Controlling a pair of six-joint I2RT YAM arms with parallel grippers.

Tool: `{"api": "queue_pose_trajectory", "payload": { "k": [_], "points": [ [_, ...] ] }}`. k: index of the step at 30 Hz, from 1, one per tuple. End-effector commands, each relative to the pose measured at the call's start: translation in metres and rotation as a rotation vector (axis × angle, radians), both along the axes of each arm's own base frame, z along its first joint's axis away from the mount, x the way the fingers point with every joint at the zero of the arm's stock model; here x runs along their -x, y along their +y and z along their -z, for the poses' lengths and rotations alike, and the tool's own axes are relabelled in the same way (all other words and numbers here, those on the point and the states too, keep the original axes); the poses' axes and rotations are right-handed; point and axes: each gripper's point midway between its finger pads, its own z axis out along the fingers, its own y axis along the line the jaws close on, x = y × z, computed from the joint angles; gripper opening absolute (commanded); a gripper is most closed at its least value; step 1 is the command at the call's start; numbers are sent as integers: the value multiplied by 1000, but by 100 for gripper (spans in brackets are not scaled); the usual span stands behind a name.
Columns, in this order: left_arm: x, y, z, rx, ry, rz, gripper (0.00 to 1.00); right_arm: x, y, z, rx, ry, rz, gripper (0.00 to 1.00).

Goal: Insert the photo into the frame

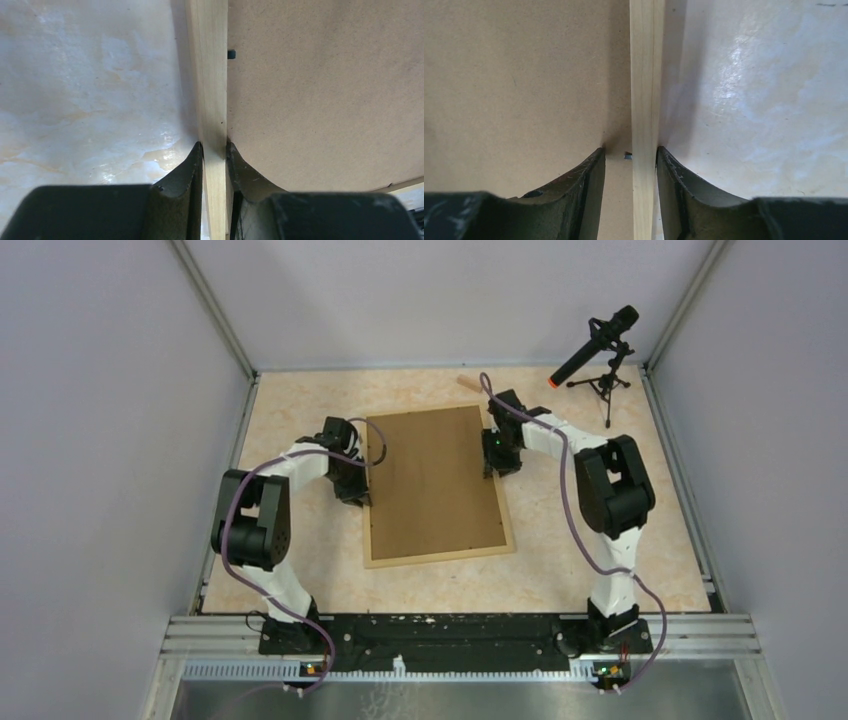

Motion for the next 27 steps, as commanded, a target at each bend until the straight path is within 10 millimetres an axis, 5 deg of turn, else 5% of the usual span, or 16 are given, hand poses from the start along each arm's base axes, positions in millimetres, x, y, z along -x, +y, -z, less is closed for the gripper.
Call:
{"api": "queue_pose_trajectory", "payload": {
  "k": [1, 7, 10, 15, 20, 24, 27],
  "points": [
    [-3, 9, 21, -78, 48, 20, 8, 87, 86, 14, -398, 243, -166, 39],
    [-30, 12, 11, -74, 8, 36, 60, 206, 176, -39, -716, 307, -425, 40],
    [-48, 24, -2, -129, -39, 13, 90, 215, 181, -69, -783, 254, -402, 46],
    [-69, 37, -50, -193, -164, -24, 99, 124, 116, -88, -484, -47, -255, 73],
    [-44, 35, -94, -150, -218, -66, 99, 35, 61, -100, -156, -251, -260, 79],
    [-12, 24, -107, -55, -217, -54, 99, -14, 33, -83, 19, -256, -279, 74],
    [3, 7, -115, 53, -232, -26, 99, -30, 38, -69, 13, -233, -377, 63]
  ]
}}
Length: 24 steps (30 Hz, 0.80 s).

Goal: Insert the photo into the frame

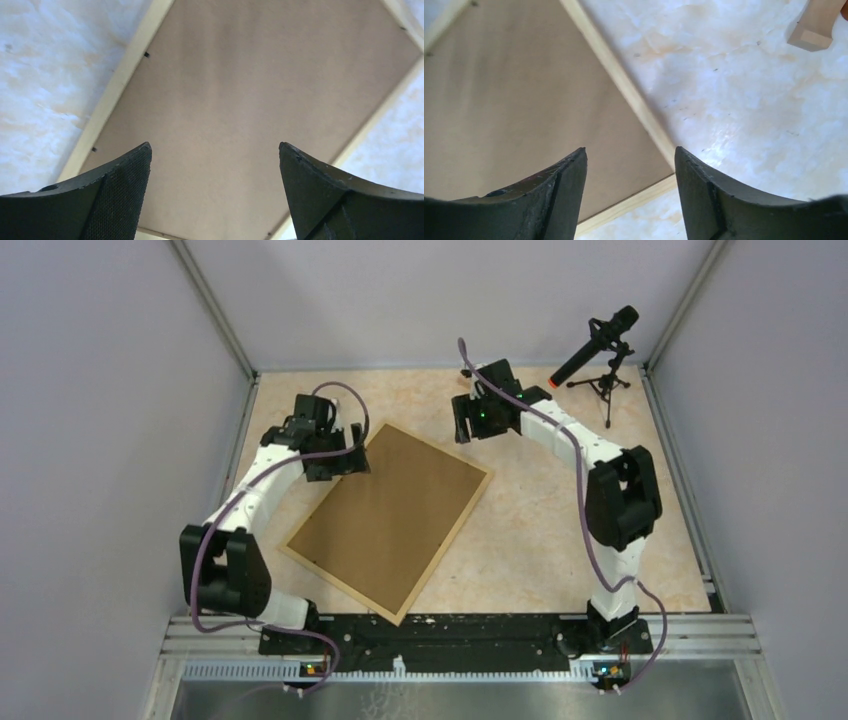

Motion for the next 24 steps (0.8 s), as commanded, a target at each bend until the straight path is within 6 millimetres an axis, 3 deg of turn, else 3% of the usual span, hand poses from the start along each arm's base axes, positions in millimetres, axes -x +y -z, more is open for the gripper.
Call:
{"api": "queue_pose_trajectory", "payload": {
  "k": [1, 6, 10, 14, 20, 24],
  "points": [
    [30, -26, -9, 169, 13, 49, 99, -3, -18, 55, 196, 77, -171, 61],
    [39, -34, -4, 206, 46, 78, 99, -7, -11, 71, 186, 93, -214, 50],
    [43, -41, 3, 232, 63, 99, 99, -6, -17, 93, 228, 142, -176, 39],
    [43, -49, 3, 246, 57, 113, 99, -3, -35, 116, 306, 167, -123, 33],
    [27, -67, -6, 252, 36, 150, 99, 12, -59, 138, 365, 211, -11, 21],
    [19, -92, 4, 282, 84, 207, 97, 28, -90, 144, 365, 252, 176, 4]
  ]
}}
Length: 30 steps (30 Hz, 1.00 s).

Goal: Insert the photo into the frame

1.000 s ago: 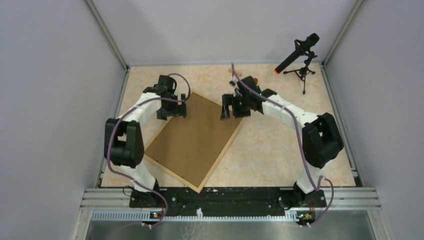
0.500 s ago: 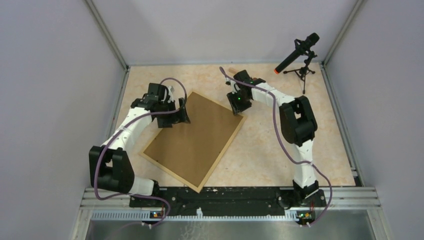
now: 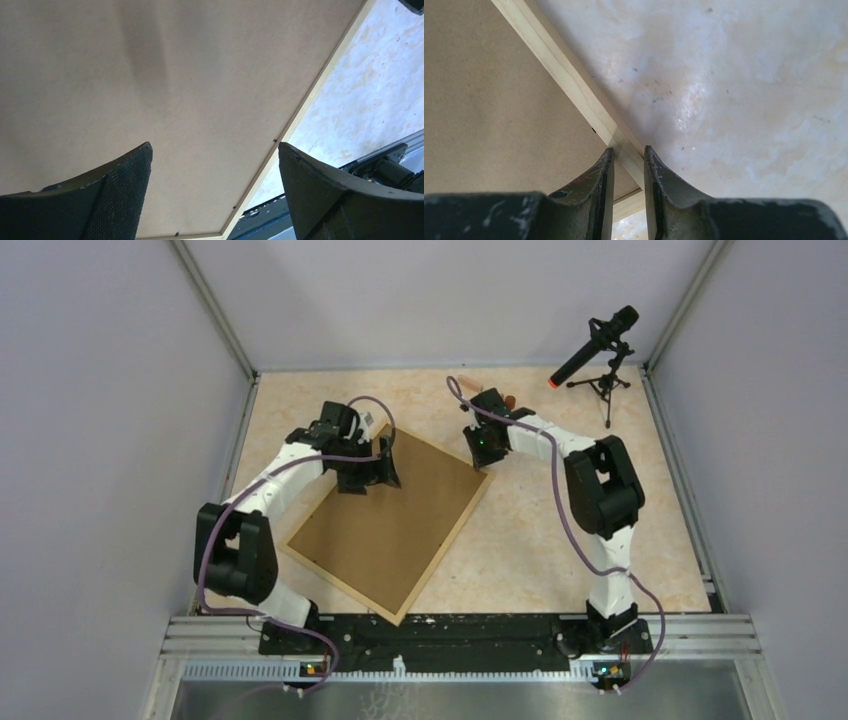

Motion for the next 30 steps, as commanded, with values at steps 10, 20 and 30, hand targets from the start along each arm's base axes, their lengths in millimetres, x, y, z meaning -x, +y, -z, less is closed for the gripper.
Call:
{"api": "queue_pose_trajectory", "payload": {
  "k": [10, 20, 30],
  "points": [
    [-39, -30, 0, 15, -38, -33, 96, 129, -109, 62, -65, 171, 657, 0],
    [64, 77, 17, -245, 124, -593, 98, 90, -87, -6, -220, 24, 456, 20],
    [160, 82, 65, -268, 502, -815, 99, 36, -57, -61, -304, -70, 332, 34]
  ]
}}
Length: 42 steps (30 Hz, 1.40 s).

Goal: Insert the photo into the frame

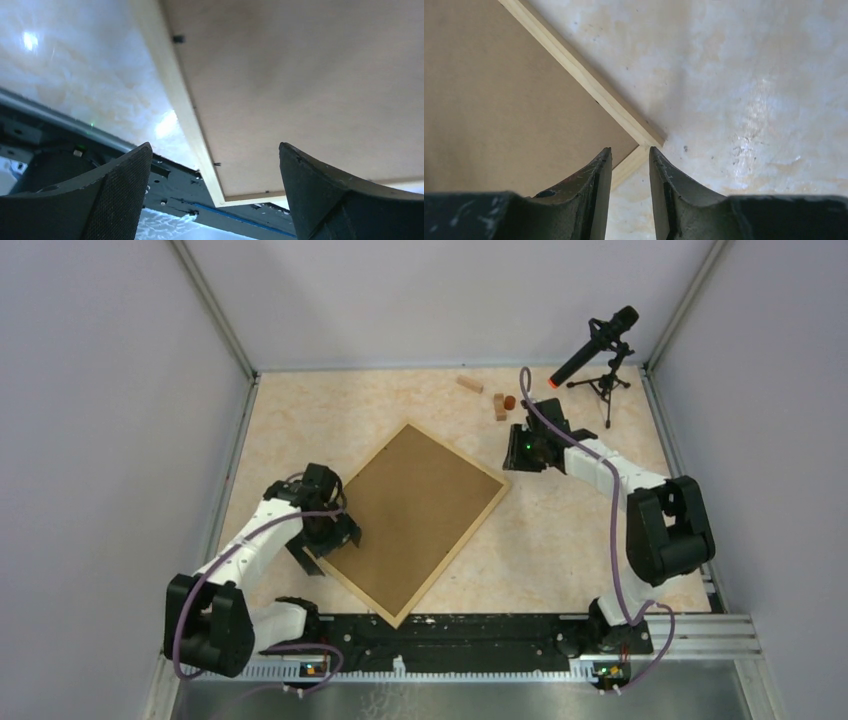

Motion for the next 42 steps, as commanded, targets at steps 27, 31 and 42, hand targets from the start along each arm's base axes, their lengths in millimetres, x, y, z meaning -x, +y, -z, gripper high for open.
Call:
{"api": "queue_pose_trajectory", "payload": {
  "k": [27, 31, 42],
  "points": [
    [-151, -4, 92, -61, 11, 487, 0, -8, -16, -26, 22, -6, -38, 52],
    [-156, -4, 70, -58, -42, 498, 0, -11, -22, -29, 20, -14, -47, 73],
    [-101, -25, -6, 99, -202, 482, 84, -38, 7, -3, 96, 35, -228, 78]
  ]
}}
